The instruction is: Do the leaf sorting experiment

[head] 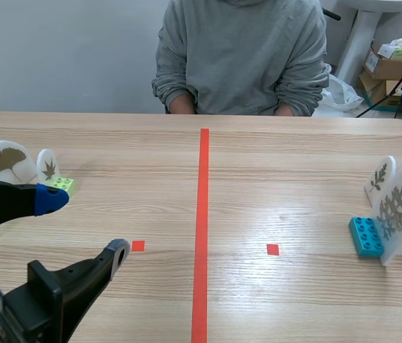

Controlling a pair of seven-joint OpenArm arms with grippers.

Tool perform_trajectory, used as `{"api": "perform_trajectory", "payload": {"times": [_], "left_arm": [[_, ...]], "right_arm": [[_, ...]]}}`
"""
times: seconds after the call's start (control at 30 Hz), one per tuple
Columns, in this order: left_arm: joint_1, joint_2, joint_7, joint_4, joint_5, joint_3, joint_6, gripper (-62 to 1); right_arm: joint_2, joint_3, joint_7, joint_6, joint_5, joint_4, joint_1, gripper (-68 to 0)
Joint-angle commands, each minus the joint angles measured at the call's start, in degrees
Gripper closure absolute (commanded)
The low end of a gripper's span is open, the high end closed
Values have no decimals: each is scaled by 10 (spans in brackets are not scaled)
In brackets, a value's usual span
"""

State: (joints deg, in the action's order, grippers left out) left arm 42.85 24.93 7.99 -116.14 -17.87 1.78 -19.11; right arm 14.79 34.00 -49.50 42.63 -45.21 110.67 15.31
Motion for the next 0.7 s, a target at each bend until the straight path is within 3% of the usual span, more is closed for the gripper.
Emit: {"api": "perform_trajectory", "payload": {"times": [0.0,0.13,0.67], "left_arm": [[-2,-3,-8,-13,-6,0,1,-572],[-2,-3,-8,-13,-6,0,1,-572],[-2,-3,-9,-13,-6,0,1,-572]], "right_arm": [[9,-2,9,1,-24,-6,-5,-578],[9,-10,18,1,-76,-6,-6,-578],[7,-147,93,1,-75,-6,-10,-578]]}}
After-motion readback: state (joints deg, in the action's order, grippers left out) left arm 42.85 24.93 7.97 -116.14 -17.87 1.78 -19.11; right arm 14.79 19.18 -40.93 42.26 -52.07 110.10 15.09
